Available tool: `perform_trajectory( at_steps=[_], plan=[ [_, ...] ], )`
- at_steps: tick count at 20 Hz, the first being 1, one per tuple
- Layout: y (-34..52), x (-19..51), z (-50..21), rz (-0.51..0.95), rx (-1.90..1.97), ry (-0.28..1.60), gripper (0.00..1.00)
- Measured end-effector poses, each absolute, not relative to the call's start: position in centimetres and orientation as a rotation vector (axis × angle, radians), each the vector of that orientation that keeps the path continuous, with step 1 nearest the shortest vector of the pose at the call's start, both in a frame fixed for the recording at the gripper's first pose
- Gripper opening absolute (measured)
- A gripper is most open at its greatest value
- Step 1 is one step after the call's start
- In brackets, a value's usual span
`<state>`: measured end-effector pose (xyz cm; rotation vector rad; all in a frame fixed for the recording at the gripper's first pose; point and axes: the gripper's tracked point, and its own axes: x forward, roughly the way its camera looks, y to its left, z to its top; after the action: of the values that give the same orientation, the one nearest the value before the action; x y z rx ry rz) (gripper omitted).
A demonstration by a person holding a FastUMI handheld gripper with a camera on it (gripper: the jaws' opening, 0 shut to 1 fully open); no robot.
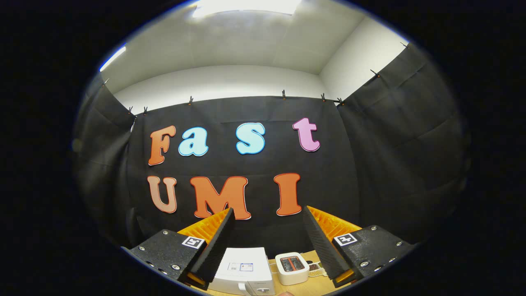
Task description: Open the microwave, put the food inside, and close the microwave door.
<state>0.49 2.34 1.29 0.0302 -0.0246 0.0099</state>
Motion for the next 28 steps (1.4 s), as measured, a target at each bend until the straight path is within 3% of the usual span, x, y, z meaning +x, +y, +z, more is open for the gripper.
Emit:
perform_trajectory(
  at_steps=[14,28],
  plan=[
    [5.0,-0.1,-6.7,0.035,0.056,0.091,0.98],
    [9.6,-4.1,-29.5,0.097,-0.006,0.412,0.98]
  ],
)
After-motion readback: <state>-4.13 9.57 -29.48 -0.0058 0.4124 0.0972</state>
